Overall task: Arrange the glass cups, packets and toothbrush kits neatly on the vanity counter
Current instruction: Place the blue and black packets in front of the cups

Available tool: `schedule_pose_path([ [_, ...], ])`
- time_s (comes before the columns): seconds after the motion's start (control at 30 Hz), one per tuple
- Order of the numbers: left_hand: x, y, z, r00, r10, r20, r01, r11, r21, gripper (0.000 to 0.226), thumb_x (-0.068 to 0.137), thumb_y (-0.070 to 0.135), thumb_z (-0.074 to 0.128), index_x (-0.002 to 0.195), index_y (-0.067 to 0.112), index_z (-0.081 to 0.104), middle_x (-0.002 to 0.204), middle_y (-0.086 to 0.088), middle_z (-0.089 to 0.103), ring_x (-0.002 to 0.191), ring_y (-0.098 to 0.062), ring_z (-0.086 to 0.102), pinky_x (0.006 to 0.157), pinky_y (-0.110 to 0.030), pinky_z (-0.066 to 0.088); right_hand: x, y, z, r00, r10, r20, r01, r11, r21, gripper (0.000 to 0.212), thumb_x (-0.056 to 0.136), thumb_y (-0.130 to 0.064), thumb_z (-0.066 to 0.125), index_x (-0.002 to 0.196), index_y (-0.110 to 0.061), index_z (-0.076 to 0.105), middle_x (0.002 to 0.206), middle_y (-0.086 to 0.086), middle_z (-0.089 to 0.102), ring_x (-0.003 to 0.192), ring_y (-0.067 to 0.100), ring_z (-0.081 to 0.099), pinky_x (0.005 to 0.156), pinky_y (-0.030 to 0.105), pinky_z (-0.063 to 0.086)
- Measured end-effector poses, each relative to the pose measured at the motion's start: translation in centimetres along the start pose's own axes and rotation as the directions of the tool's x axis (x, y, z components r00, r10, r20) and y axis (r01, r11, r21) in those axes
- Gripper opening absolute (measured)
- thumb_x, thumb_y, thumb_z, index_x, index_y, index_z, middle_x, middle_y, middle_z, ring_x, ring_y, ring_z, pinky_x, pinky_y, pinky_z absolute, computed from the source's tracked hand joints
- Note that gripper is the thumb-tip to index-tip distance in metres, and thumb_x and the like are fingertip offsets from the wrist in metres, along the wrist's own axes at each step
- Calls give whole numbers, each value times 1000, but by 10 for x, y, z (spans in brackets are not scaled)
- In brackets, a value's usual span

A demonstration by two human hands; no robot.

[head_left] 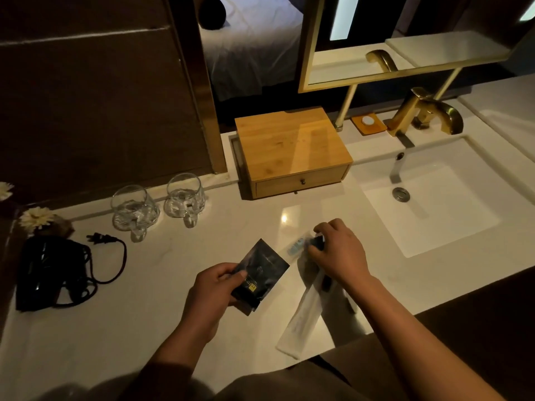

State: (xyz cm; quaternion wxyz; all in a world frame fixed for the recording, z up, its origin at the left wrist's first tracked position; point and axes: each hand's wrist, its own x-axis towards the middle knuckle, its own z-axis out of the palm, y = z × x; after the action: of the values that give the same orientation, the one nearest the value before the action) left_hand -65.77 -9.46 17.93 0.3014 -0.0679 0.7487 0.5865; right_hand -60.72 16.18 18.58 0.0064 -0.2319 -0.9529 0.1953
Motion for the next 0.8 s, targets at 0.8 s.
schedule_pose_path([
  [0.8,3,-9,-79,959,93,-268,-10,954,299,48,80,69,52,122,48,59,115,22,67,104,-4,65,90,-35,57,14,-166,69,969,-183,166,70,848,525,26,82,-42,69,102,-26,64,105,-3,64,93,14,62,81,35,56],
])
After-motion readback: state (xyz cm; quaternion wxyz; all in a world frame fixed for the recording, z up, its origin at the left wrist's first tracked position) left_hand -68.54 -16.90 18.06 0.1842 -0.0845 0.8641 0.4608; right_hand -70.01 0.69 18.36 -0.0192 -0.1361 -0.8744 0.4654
